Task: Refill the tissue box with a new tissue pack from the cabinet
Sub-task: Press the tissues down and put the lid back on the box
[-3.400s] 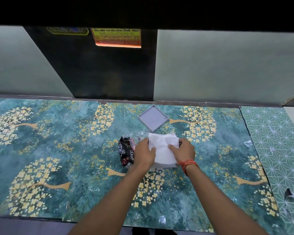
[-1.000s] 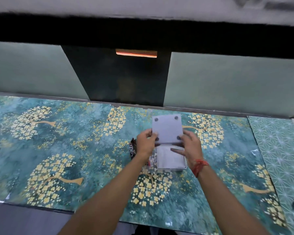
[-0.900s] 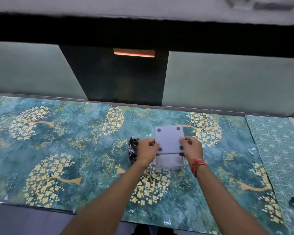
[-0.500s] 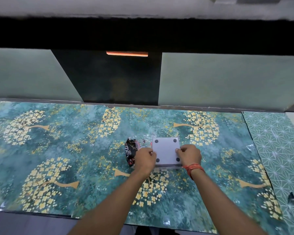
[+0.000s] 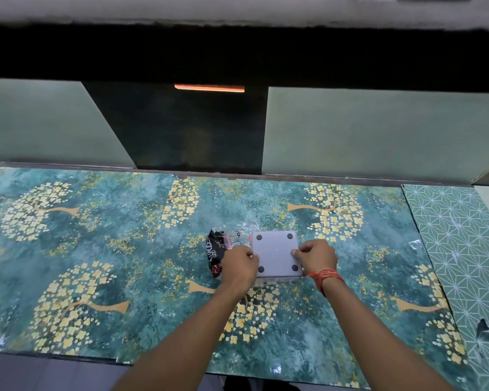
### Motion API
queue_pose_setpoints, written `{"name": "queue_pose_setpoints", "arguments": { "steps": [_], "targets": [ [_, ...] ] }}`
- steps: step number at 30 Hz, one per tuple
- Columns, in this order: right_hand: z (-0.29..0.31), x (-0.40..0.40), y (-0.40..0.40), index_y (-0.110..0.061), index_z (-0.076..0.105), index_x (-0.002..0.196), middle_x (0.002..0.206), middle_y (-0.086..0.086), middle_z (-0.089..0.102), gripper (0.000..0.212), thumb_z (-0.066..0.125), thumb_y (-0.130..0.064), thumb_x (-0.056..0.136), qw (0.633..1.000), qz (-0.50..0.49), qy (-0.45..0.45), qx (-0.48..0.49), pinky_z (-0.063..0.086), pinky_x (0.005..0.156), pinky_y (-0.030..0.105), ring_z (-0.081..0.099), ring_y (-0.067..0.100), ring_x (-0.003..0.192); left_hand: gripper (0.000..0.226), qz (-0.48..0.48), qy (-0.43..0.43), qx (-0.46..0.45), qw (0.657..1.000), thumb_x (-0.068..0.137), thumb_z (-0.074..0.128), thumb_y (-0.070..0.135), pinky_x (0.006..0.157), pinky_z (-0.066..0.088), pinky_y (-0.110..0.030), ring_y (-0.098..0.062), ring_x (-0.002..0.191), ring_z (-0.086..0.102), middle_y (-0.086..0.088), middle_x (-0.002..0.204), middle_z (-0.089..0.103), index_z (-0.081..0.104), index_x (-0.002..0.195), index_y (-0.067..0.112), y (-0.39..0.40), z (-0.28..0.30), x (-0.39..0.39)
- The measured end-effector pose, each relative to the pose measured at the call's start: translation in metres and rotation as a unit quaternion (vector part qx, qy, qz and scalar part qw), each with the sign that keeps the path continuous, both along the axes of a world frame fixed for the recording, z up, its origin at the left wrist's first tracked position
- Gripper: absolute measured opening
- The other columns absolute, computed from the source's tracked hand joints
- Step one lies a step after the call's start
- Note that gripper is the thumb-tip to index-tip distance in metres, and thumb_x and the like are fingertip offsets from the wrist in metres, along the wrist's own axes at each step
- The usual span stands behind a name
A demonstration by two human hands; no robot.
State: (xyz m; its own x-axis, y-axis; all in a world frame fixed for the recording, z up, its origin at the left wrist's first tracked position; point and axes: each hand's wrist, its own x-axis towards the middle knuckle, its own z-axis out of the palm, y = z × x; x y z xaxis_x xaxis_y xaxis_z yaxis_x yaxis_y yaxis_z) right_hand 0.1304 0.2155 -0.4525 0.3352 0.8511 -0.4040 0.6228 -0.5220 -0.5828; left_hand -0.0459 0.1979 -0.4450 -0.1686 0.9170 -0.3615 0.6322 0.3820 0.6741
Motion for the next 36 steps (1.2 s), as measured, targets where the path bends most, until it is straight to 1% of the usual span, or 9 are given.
{"name": "queue_pose_setpoints", "arguments": {
  "steps": [7,13,15,20,22,24,27,31,36],
  "targets": [
    [0.004,0.002,0.008,-0.004,0.072,0.081,0.079,0.016,0.073,0.023,0.080,-0.024,0.072,0.998,-0.036,0.027,-0.050,0.060,0.067,0.042,0.068,0.029,0.063,0.018,0.013,0.009,-0.021,1.000,0.083,0.065,0.014,0.051,0.045,-0.020,-0.014,0.053,0.058,-0.014,0.074,0.074,0.072,0.072,0.001,0.005,0.000,-0.001],
    [0.003,0.014,0.009,-0.001,0.066,0.079,0.085,0.023,0.073,0.024,0.083,-0.016,0.073,0.975,-0.072,0.166,-0.128,0.061,0.060,0.048,0.068,0.033,0.059,0.020,0.018,-0.033,-0.117,0.992,0.084,0.073,0.013,0.067,0.063,-0.045,-0.032,0.070,0.075,-0.017,0.084,0.074,0.063,0.067,0.010,0.020,0.006,-0.006],
    [0.004,0.014,0.008,0.000,0.066,0.079,0.085,0.023,0.074,0.023,0.082,-0.016,0.073,0.976,-0.070,0.167,-0.124,0.061,0.060,0.050,0.069,0.034,0.061,0.008,0.015,-0.059,-0.158,0.986,0.085,0.072,0.006,0.069,0.063,-0.047,-0.034,0.076,0.075,-0.021,0.094,0.073,0.064,0.084,0.003,0.028,0.014,-0.006],
    [0.006,0.006,0.018,0.000,0.070,0.084,0.085,0.021,0.072,0.034,0.075,-0.033,0.079,0.985,-0.046,0.143,-0.085,0.060,0.066,0.055,0.071,0.033,0.072,0.044,0.024,-0.143,-0.184,0.972,0.094,0.055,0.005,0.071,0.061,-0.052,-0.042,0.088,0.071,-0.016,0.113,0.057,0.050,0.137,0.009,0.052,0.021,-0.003],
    [0.000,0.005,0.024,-0.001,0.068,0.075,0.081,0.019,0.073,0.041,0.073,-0.042,0.077,0.984,-0.070,0.146,-0.070,0.061,0.059,0.053,0.072,0.036,0.070,0.038,0.029,-0.107,-0.140,0.984,0.095,0.052,0.010,0.069,0.062,-0.053,-0.041,0.085,0.073,-0.018,0.116,0.065,0.058,0.132,0.012,0.057,0.011,-0.002],
    [-0.011,0.007,0.027,-0.001,0.066,0.067,0.074,0.018,0.074,0.050,0.074,-0.050,0.070,0.985,-0.084,0.135,-0.071,0.060,0.059,0.055,0.072,0.036,0.067,0.024,0.021,-0.062,-0.105,0.992,0.093,0.051,0.010,0.062,0.062,-0.051,-0.039,0.077,0.073,-0.019,0.108,0.072,0.072,0.101,0.016,0.055,0.003,-0.001],
    [-0.041,0.016,0.031,0.003,0.069,0.070,0.067,0.017,0.073,0.062,0.078,-0.057,0.058,0.981,-0.106,0.149,-0.070,0.059,0.060,0.058,0.072,0.037,0.064,0.035,0.010,-0.029,-0.092,0.995,0.090,0.050,0.006,0.058,0.062,-0.052,-0.039,0.069,0.073,-0.020,0.092,0.075,0.058,0.060,0.021,0.053,-0.001,-0.001],
    [-0.035,0.019,0.028,-0.001,0.065,0.064,0.074,0.019,0.074,0.056,0.080,-0.055,0.057,0.976,-0.108,0.171,-0.075,0.059,0.060,0.058,0.073,0.039,0.068,0.017,0.039,-0.124,-0.130,0.983,0.093,0.057,0.006,0.063,0.062,-0.051,-0.040,0.073,0.073,-0.019,0.101,0.070,0.069,0.105,0.007,0.054,0.006,-0.008],
    [0.002,0.010,0.010,-0.009,0.066,0.086,0.094,0.018,0.072,0.011,0.075,-0.013,0.081,0.961,-0.088,0.233,-0.124,0.059,0.073,0.054,0.071,0.037,0.084,0.052,0.018,-0.195,-0.197,0.961,0.092,0.059,-0.002,0.071,0.061,-0.053,-0.041,0.086,0.072,-0.026,0.114,0.065,0.048,0.141,0.012,0.042,0.000,-0.012]
  ]
}}
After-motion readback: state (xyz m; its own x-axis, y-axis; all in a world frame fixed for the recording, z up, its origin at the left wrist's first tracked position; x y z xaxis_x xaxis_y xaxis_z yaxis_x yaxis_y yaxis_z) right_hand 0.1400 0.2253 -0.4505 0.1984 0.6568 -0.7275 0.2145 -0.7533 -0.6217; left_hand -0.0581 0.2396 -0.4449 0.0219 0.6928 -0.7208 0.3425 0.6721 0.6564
